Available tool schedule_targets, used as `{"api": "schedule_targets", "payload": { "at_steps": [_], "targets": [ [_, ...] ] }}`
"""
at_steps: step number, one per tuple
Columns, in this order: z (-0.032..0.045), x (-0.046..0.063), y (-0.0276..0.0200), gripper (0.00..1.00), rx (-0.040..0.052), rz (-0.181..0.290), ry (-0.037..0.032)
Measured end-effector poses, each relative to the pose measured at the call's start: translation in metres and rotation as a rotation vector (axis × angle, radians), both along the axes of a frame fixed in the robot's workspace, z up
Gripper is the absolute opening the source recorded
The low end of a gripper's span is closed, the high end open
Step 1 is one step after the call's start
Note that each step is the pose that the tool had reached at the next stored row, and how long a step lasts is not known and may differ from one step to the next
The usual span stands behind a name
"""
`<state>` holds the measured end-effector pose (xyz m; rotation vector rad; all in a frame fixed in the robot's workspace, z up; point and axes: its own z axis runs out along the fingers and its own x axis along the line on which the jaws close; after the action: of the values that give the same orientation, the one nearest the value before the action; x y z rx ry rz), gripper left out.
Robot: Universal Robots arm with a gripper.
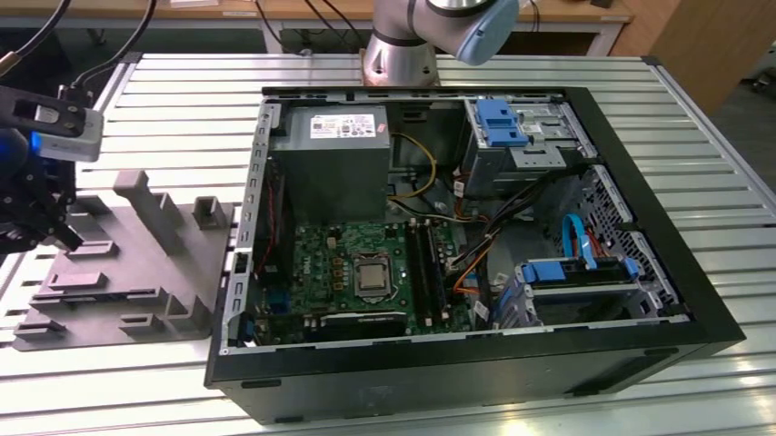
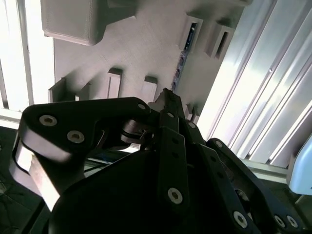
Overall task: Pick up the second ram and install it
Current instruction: 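Pick up the second ram and move it above second insertion slot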
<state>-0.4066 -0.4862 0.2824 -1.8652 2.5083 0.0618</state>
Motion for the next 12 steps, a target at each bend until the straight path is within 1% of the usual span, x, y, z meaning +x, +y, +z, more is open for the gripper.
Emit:
{"api": "schedule_targets", "payload": {
  "at_steps": [10,12],
  "targets": [
    [-0.0058,-0.0001,0.0001,0.11,0.0,0.18,-0.0001],
    [-0.0078,0.0001,0.0001,0.11,0.0001,0.204,-0.0001]
  ]
}}
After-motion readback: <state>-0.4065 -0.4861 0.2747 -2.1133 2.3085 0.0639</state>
